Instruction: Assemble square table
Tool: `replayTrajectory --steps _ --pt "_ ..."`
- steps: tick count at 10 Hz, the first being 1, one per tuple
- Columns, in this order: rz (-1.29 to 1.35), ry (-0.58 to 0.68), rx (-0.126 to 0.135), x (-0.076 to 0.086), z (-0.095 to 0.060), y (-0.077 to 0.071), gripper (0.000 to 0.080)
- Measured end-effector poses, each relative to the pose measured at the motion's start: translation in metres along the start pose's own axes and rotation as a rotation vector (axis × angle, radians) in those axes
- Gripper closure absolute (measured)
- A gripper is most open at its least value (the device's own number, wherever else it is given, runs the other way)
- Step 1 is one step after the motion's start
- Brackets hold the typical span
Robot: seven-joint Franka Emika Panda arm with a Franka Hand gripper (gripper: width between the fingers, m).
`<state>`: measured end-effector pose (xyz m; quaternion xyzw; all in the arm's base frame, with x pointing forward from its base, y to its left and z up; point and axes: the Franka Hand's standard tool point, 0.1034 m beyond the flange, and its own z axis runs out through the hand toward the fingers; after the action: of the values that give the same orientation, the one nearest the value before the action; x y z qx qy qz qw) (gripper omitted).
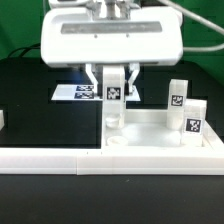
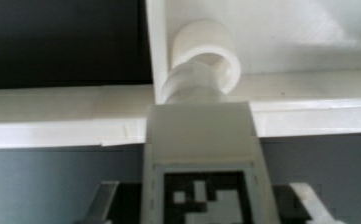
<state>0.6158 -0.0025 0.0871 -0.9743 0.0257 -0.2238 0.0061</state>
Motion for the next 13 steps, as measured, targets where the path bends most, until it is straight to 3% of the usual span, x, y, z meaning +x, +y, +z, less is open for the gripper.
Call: replayTrajectory --steps 5,13 --pt "0.013 -0.007 0.0 -0.003 0.011 -0.004 0.0529" --pt "0.009 0.036 -0.036 -0.01 0.025 -0.002 0.0529"
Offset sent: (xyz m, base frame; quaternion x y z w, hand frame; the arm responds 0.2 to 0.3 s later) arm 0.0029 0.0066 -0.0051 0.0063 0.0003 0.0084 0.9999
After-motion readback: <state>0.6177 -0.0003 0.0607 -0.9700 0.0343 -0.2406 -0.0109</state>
